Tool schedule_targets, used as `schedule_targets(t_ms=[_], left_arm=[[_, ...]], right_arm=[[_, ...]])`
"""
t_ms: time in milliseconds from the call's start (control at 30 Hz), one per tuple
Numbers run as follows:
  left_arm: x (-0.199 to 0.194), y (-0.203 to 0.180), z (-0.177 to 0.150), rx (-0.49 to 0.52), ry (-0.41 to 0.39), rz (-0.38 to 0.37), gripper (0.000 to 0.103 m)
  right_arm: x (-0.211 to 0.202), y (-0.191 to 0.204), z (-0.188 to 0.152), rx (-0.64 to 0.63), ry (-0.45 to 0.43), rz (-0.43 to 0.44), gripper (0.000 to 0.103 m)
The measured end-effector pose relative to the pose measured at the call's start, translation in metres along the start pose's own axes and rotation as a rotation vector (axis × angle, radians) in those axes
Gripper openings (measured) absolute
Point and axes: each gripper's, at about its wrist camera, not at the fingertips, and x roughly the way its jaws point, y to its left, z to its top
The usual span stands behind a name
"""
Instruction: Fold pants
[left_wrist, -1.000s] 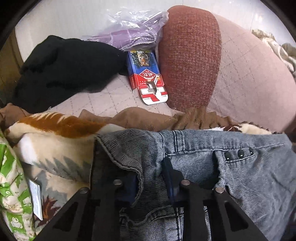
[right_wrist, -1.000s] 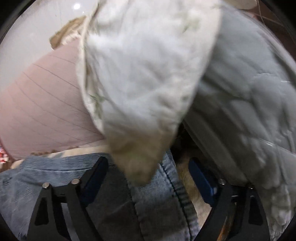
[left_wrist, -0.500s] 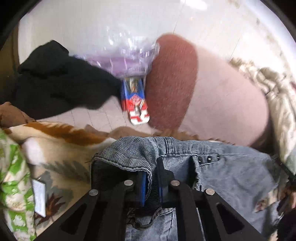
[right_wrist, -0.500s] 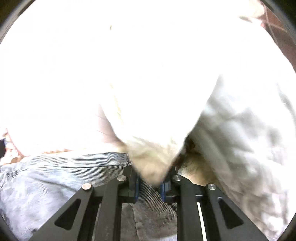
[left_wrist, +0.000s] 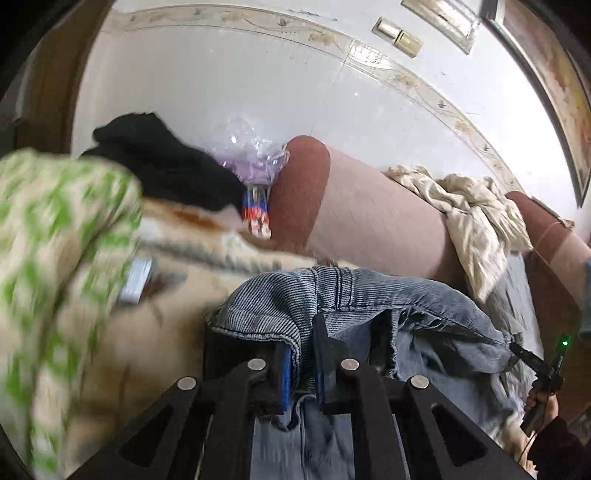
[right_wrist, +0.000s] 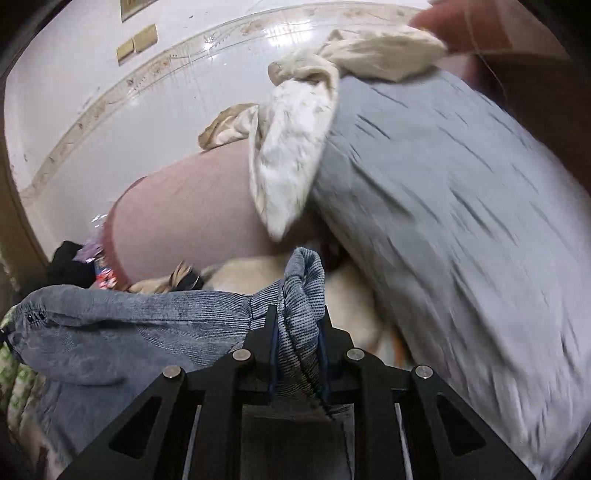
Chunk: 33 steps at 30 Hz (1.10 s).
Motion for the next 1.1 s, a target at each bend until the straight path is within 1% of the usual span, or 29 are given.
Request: schedule_targets(t_ms=[33,67,100,167,233,267,300,367,433,467,500,533,567,633,700,767,833,900,967,1033,1100], left_arm=[[-0.005,0.005,-0.017,-0.018,0.005,-0.01,0.01],[-0.005,0.009,-0.032,-0.033,0.022,-0.005,0.01],[-0.007,0.012,-0.044,-0.039,0.041,0.01,0.01],[-0.009,0.018,-0.068,-0.056,0.084,0.046,0.01],[-0.014,0.024,-0.083,-0.114,0.092,0.028,0.01],[-0.015,0.024,-0.087,-0.13,0.088,0.015,0.01],[-0.015,0.024,-0.088,-0.129,0.087,0.017,0.011],[-0.016,0.019,-0.085,-0.11,0.082,0.034,0.011],[-0.017,0.015,-0.083,-0.108,0.071,0.04,0.011],[-0.017,0.012,-0.083,-0.103,0.07,0.047,0.01],[-0.015,0.007,-0.083,-0.087,0.068,0.062,0.01],[-0.013,0.006,-0.081,-0.076,0.069,0.073,0.01],[-0.012,0.003,-0.08,-0.06,0.071,0.082,0.01],[-0.014,0.002,-0.08,-0.037,0.073,0.092,0.011],[-0.014,0.004,-0.08,-0.044,0.082,0.089,0.011],[-0.014,0.008,-0.08,-0.065,0.091,0.079,0.011],[-0.014,0.008,-0.08,-0.07,0.096,0.076,0.011],[-0.015,0.006,-0.08,-0.051,0.104,0.081,0.011],[-0.015,0.005,-0.081,-0.036,0.109,0.085,0.011],[-0.015,0.004,-0.081,-0.023,0.115,0.089,0.011],[-0.015,0.007,-0.081,-0.025,0.122,0.083,0.012]], right_arm=[[-0.007,-0.007,-0.005,0.009,0.014,0.005,0.022],[-0.01,-0.009,-0.011,0.021,0.035,0.012,0.023],[-0.015,-0.015,-0.022,0.034,0.067,0.019,0.027],[-0.017,-0.023,-0.03,0.067,0.126,0.014,0.036],[-0.029,-0.029,-0.04,0.098,0.159,0.05,0.039],[-0.041,-0.034,-0.049,0.11,0.183,0.067,0.048],[-0.045,-0.036,-0.049,0.122,0.198,0.069,0.056],[-0.063,-0.041,-0.049,0.151,0.167,0.074,0.057],[-0.069,-0.047,-0.04,0.24,0.125,0.123,0.062],[-0.066,-0.048,-0.034,0.275,0.115,0.144,0.067],[-0.065,-0.05,-0.032,0.321,0.111,0.174,0.068],[-0.061,-0.05,-0.029,0.351,0.125,0.191,0.068],[-0.058,-0.047,-0.028,0.36,0.144,0.177,0.068],[-0.05,-0.044,-0.025,0.356,0.178,0.087,0.068],[-0.039,-0.042,-0.024,0.323,0.202,0.053,0.068],[-0.022,-0.047,-0.026,0.338,0.249,0.019,0.068],[-0.006,-0.058,-0.033,0.385,0.295,0.019,0.068],[0.01,-0.062,-0.036,0.393,0.32,0.018,0.068],[0.022,-0.062,-0.035,0.368,0.315,-0.002,0.068],[0.028,-0.061,-0.036,0.351,0.293,-0.002,0.068],[0.037,-0.056,-0.036,0.328,0.292,-0.003,0.068]])
